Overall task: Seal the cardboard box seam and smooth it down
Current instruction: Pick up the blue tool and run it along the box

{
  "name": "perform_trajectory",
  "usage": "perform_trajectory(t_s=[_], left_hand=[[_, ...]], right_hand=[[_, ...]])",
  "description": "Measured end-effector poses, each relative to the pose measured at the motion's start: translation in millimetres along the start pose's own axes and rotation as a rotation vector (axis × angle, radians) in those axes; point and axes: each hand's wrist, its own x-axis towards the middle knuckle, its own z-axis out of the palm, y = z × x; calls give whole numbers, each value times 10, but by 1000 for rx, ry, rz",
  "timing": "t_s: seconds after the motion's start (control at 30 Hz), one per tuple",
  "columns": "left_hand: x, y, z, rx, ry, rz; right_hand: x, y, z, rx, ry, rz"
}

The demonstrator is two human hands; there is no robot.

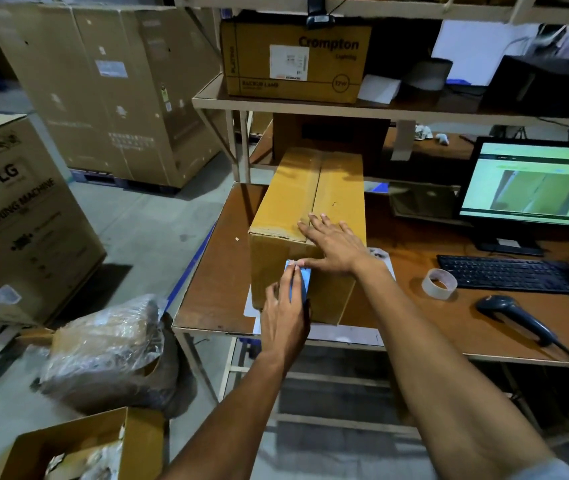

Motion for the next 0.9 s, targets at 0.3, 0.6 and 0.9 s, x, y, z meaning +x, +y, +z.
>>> perform_trajectory(t_s=[0.3, 0.6, 0.9], left_hand=[[-184, -84, 122, 81, -153, 17], [-234, -123, 98, 149, -139, 31], [-131, -44, 69, 190, -176, 23]], right_hand=[[-18, -96, 136, -138, 78, 40], [-55, -53, 97, -147, 104, -24], [-141, -199, 91, -200, 187, 29]])
